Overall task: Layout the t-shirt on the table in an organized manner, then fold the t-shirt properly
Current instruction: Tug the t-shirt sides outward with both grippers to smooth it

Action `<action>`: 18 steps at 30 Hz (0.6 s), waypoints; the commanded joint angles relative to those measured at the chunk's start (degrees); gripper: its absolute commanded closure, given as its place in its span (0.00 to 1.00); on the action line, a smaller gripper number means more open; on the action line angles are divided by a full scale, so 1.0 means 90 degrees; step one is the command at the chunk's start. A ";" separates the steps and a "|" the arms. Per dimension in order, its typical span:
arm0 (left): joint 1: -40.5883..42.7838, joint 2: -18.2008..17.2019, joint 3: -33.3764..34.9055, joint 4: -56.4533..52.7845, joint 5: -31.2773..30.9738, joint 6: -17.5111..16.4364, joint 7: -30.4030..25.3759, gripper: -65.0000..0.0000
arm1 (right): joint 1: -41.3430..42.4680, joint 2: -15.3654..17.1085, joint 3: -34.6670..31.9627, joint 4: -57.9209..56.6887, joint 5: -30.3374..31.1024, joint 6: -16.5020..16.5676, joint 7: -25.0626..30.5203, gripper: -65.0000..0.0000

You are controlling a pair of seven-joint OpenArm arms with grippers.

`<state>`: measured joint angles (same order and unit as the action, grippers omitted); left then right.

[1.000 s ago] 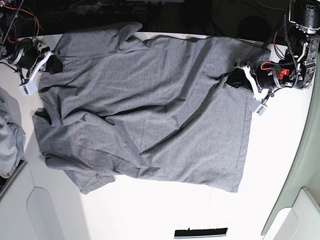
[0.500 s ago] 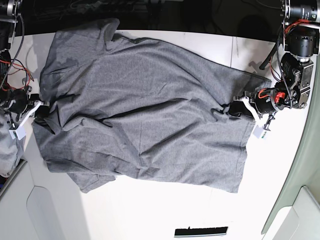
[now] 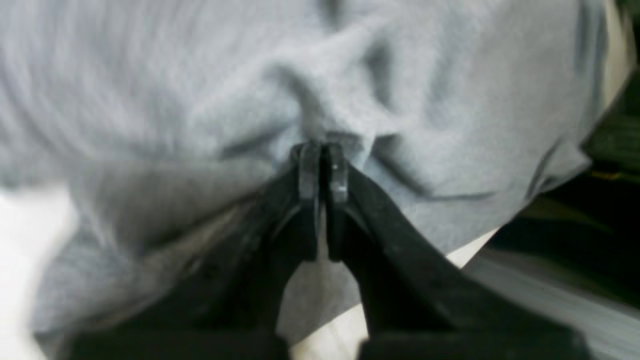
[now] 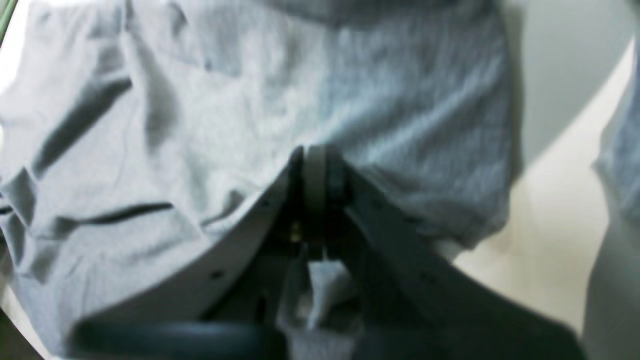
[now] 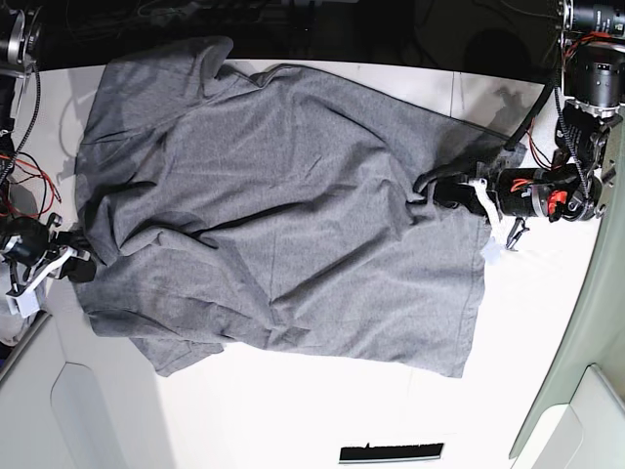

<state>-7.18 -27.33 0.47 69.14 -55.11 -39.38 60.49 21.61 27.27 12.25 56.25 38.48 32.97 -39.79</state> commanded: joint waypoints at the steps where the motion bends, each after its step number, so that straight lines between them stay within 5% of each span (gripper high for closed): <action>1: -0.0148 -0.0168 -0.0056 0.0333 -0.0053 -0.0069 -0.0270 0.95 | 0.0206 0.0039 0.0041 0.0087 0.0075 0.0032 0.0136 1.00; 5: -0.0262 -0.0189 -0.0053 0.0563 0.0794 -0.0069 -0.1173 0.95 | 0.0274 -0.0386 0.0039 0.0085 -0.0430 0.0039 0.0138 1.00; 9: -0.0546 -0.0097 -0.0053 0.0420 0.2069 0.0619 -0.2433 0.95 | 0.0296 -0.0877 -0.0070 -0.0100 -0.1343 0.0029 0.0614 1.00; 18: -0.1362 0.0471 -0.0053 -0.1773 0.2409 0.0753 -0.2463 0.95 | 0.0289 -0.0950 -0.1205 -0.1418 -0.2334 -0.0095 0.1151 1.00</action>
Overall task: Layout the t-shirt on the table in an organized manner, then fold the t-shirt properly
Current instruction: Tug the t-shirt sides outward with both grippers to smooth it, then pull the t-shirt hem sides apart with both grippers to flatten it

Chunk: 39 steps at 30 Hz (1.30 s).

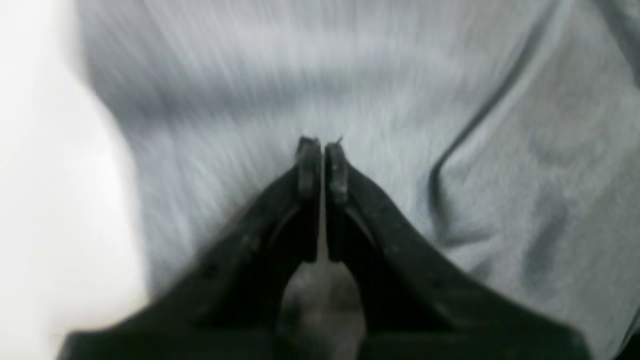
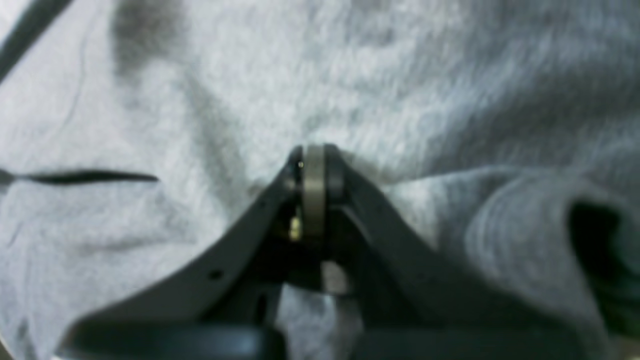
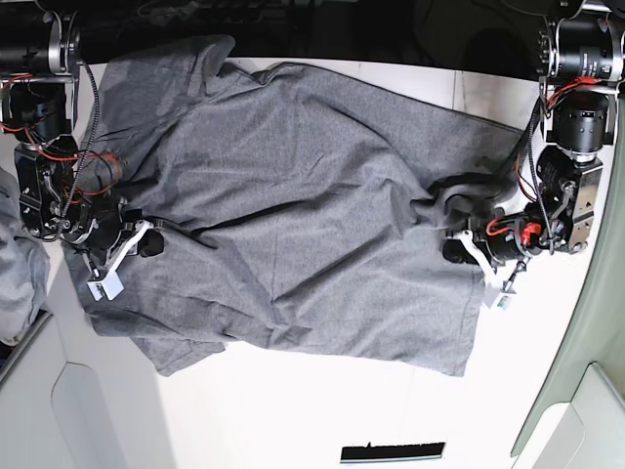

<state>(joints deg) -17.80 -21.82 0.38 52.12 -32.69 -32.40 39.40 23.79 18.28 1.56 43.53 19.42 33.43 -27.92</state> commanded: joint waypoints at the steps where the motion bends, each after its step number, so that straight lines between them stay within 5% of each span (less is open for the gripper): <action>1: -0.0189 -0.0117 -0.0044 -0.0058 -0.0073 -0.0029 -0.0119 0.95 | 0.0051 0.0068 -0.0041 -0.0075 -0.0304 -0.0250 -0.0129 1.00; 9: -0.0119 -0.0185 -0.0044 -0.0525 -0.0039 -0.0078 0.0236 0.95 | 0.0053 0.0658 -0.0032 -0.0112 -0.0447 -0.0743 0.0107 1.00; 13: -0.0119 -0.0255 -0.0044 -0.0508 -0.1166 -0.0843 0.1195 0.95 | 0.0070 0.0937 -0.0032 -0.0112 -0.0437 -0.0818 0.0131 1.00; 17: -0.0124 -0.0214 -0.0044 -0.0423 -0.2506 -0.0844 0.1778 0.95 | 0.0075 0.1039 -0.0032 -0.0100 -0.0410 -0.0716 0.0352 1.00; 22: -0.0143 -0.0199 -0.0044 -0.0066 -0.2674 -0.0844 0.1775 0.95 | 0.0270 0.1005 -0.0034 -0.0058 -0.0039 -0.0542 0.0391 1.00; 33: -0.0211 -0.0376 -0.0044 0.0532 -0.2596 -0.0844 0.1717 0.95 | 0.0401 -0.0085 -0.0034 -0.0070 -0.0374 -0.0571 0.0221 1.00; 39: -0.0189 -0.0350 -0.0044 0.0478 -0.1530 -0.0844 0.1195 0.95 | 0.0452 -0.0665 -0.0034 -0.0070 -0.0381 -0.0571 0.0248 1.00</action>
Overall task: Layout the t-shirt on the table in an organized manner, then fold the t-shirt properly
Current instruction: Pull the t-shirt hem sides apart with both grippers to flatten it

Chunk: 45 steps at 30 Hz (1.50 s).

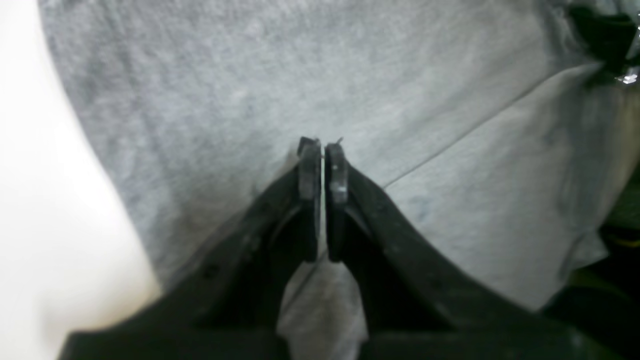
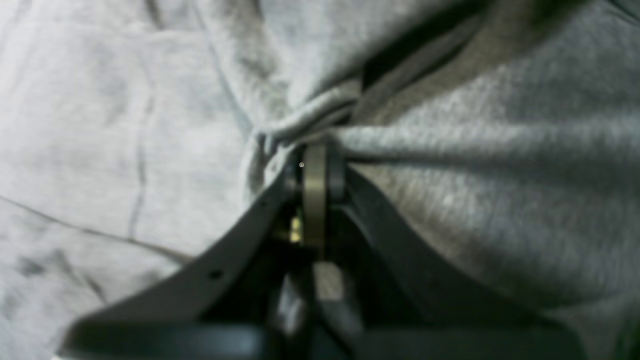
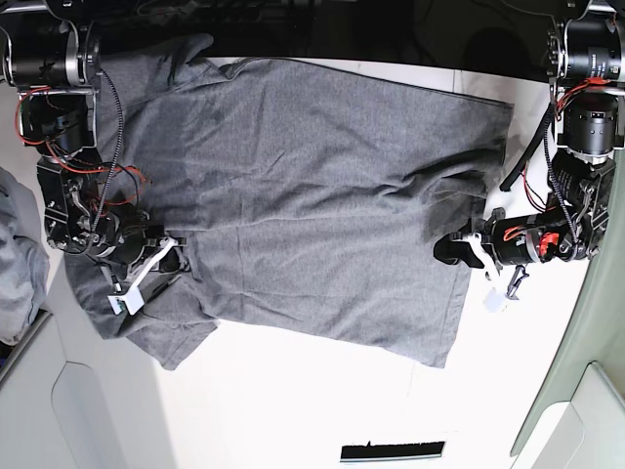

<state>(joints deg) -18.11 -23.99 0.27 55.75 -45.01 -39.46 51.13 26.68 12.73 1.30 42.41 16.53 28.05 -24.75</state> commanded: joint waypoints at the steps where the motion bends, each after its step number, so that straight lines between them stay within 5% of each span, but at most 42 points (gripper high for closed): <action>1: -0.0155 -0.0126 -0.0032 0.0070 0.0015 -0.0060 -0.0243 0.95 | 0.0151 -0.0170 -0.0005 0.0053 -0.0078 0.0029 -0.0102 1.00; 5: -0.0158 -0.0182 -0.0032 0.0070 0.0481 0.0121 -0.0673 0.95 | 0.0287 -0.0556 -0.0005 0.0056 -0.0304 0.0034 -0.0104 1.00; 10: -0.0155 -0.0136 -0.0032 0.0046 0.0748 0.0170 -0.0736 0.95 | 0.0578 -0.0508 -0.0002 0.0102 -0.0289 0.0044 -0.0119 1.00; 21: -0.0175 -0.0119 -0.0019 -0.1161 0.1508 0.0177 -0.1605 0.95 | -0.0236 0.0512 0.0070 0.2596 0.0801 0.0073 -0.1545 1.00; 27: -0.0216 -0.0053 -0.0019 -0.1396 0.2370 0.1151 -0.1950 0.99 | -0.1428 0.1234 0.0559 0.3762 0.1360 0.0083 -0.1812 1.00; 31: -0.0335 -0.0075 -0.0019 -0.1406 0.2703 0.1489 -0.1960 1.00 | -0.2086 0.1355 0.0804 0.3767 0.1491 0.0095 -0.1877 1.00; 40: -0.0971 -0.0083 -0.0019 -0.1404 0.2397 0.1479 -0.1260 1.00 | -0.3194 0.1501 0.0806 0.3762 0.1180 0.0100 -0.1899 1.00; 45: -0.1056 -0.0231 -0.0019 -0.1353 0.1758 0.0901 -0.1066 1.00 | -0.3478 0.1780 0.0833 0.3772 0.1705 0.0100 -0.1892 1.00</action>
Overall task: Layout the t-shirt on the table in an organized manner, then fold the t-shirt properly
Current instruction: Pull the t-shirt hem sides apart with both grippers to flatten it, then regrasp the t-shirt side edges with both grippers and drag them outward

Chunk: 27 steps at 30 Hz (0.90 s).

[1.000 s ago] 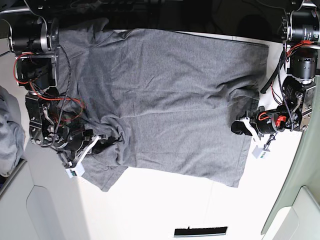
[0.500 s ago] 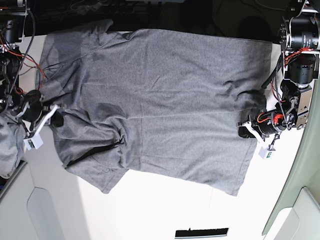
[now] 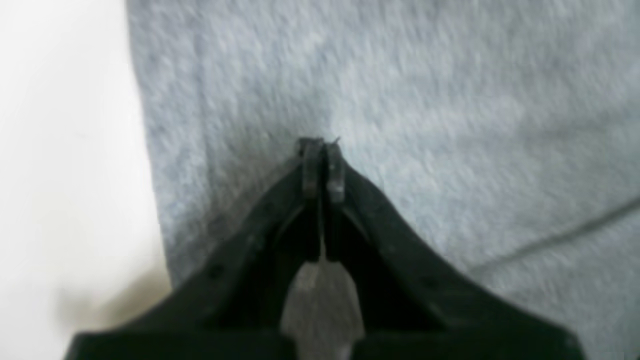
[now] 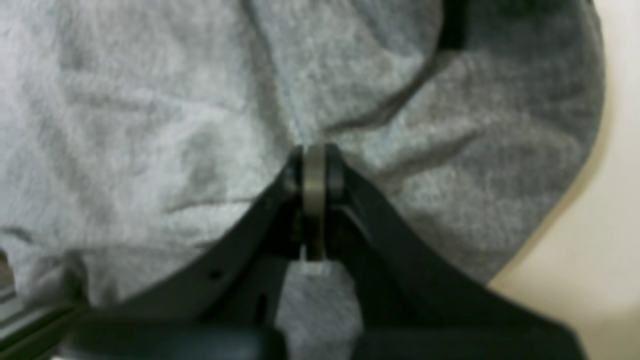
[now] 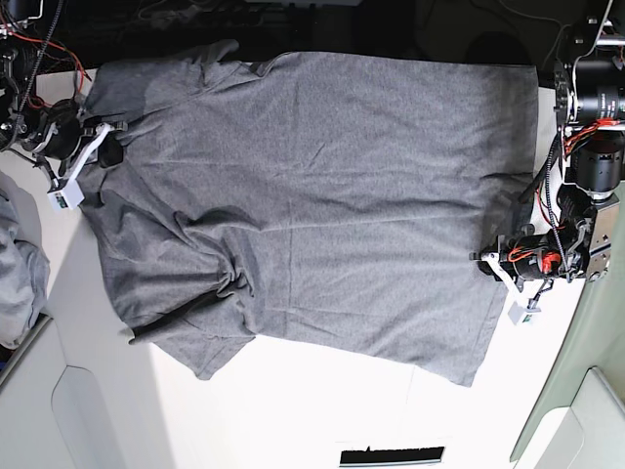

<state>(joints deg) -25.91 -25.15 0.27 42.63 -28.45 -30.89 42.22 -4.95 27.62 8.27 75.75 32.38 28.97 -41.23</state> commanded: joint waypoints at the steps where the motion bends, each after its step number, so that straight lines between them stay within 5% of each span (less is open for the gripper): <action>1: -0.0187 -0.0143 -0.0019 0.0124 -0.0185 -0.0151 -0.0056 1.00 | 0.0046 0.0141 0.0109 0.0078 0.0034 -0.0002 -0.0039 1.00; 9: -0.0187 -0.0381 -0.0019 0.0505 -0.1188 -0.0656 0.0481 1.00 | 0.0549 0.0080 0.0537 0.0459 0.0464 -0.0002 0.0401 1.00; 14: -0.0051 -0.0376 -0.0019 0.0517 -0.1217 -0.0670 0.0500 1.00 | 0.1620 -0.0155 0.0532 0.0204 -0.0522 -0.0032 0.0775 1.00; 22: 0.0211 -0.0350 -0.0019 0.0517 -0.1603 -0.0816 0.0707 1.00 | 0.3757 -0.0687 0.0476 -0.2812 -0.1360 -0.0027 0.1375 1.00; 27: 0.0270 -0.0350 -0.0019 0.0520 -0.2271 -0.1008 0.1341 1.00 | 0.4204 -0.0945 0.0121 -0.4201 -0.1387 0.0216 0.1367 1.00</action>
<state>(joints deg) -22.06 -27.40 0.36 46.46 -47.83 -38.94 54.94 31.29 18.55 9.17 37.10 19.25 30.13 -29.93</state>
